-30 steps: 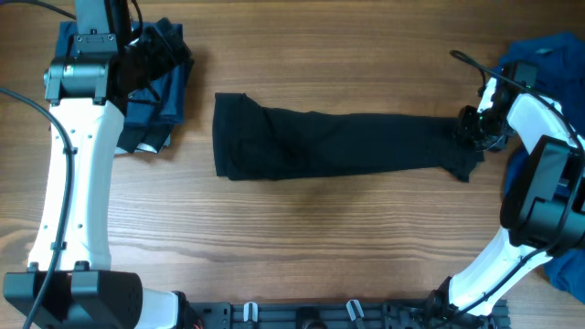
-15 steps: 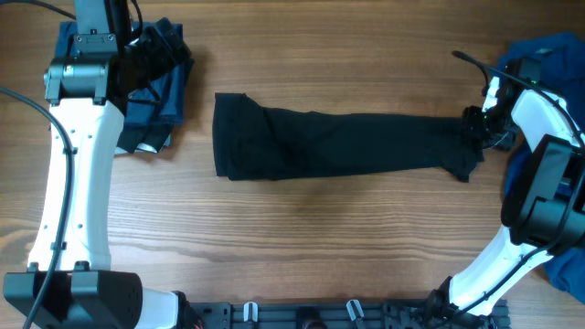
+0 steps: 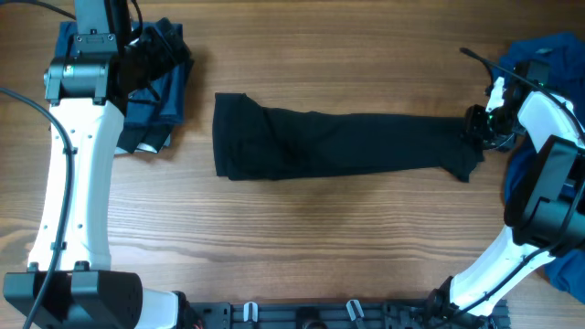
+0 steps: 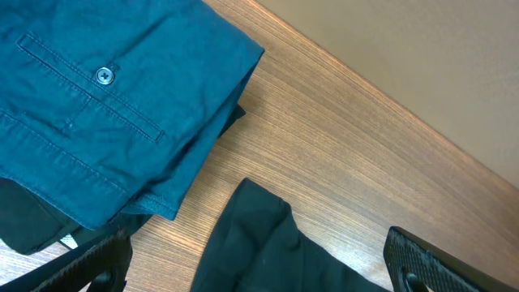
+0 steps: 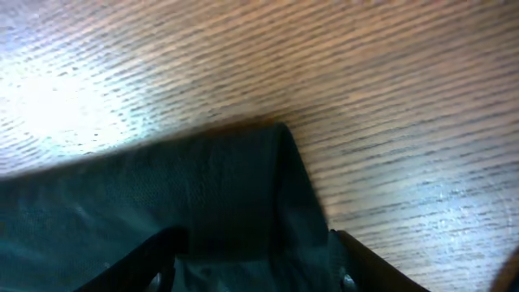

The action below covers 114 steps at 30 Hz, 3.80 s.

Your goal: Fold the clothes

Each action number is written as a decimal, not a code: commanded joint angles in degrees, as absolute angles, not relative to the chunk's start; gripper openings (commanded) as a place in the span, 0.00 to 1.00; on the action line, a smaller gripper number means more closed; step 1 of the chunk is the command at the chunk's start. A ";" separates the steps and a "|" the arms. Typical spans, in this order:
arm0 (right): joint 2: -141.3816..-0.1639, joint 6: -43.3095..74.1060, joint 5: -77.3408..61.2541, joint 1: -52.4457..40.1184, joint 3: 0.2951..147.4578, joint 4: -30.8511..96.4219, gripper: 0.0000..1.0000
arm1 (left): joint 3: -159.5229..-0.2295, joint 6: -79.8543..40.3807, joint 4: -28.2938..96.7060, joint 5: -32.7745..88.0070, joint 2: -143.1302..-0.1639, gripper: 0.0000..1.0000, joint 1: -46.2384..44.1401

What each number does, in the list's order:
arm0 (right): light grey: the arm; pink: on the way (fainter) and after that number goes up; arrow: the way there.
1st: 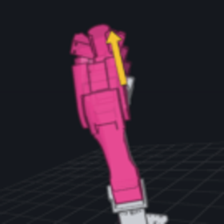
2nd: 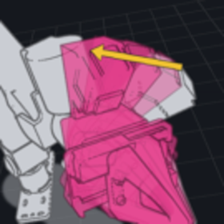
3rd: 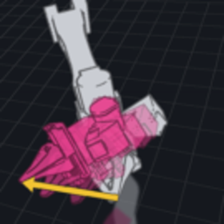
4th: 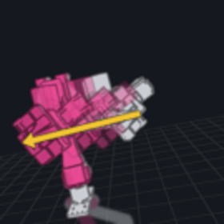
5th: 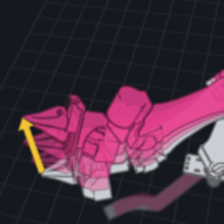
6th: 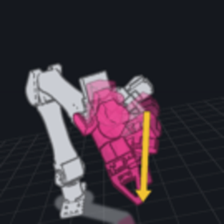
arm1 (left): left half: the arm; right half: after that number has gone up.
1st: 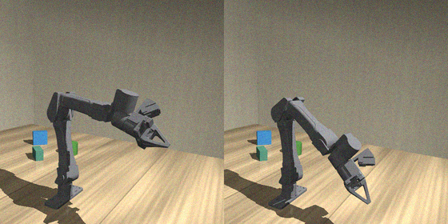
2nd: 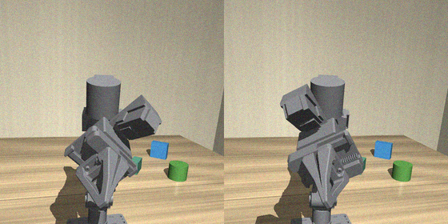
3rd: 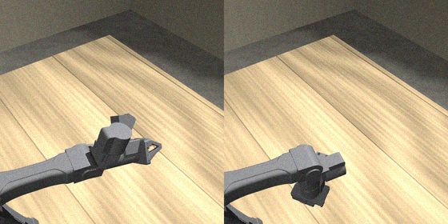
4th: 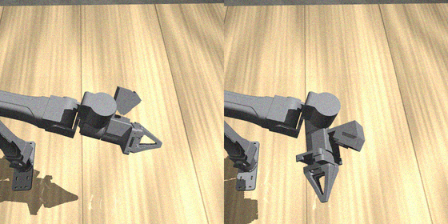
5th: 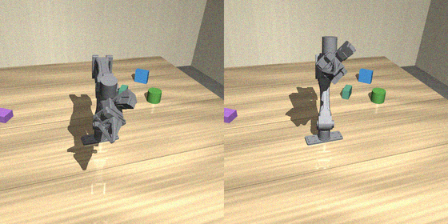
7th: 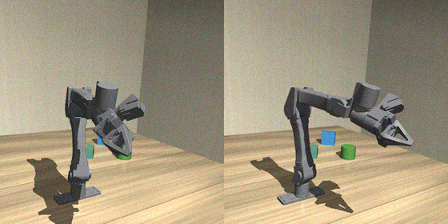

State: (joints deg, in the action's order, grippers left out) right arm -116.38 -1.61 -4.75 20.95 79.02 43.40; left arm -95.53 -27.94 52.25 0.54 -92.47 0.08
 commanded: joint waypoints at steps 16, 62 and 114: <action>-120.05 -4.29 -4.99 21.08 73.73 38.68 0.38 | -95.37 -27.88 52.12 0.99 -92.79 1.00 0.23; -119.04 9.58 -18.06 -12.73 96.64 60.01 0.06 | -95.37 -27.88 52.12 0.99 -92.79 1.00 0.23; -119.04 -8.38 -28.23 0.08 76.42 45.58 0.30 | -95.37 -27.88 52.12 0.99 -92.79 1.00 0.23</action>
State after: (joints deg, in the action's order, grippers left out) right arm -118.34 -7.66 -23.35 0.47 78.54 46.35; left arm -95.53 -27.97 52.27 0.54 -92.47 0.08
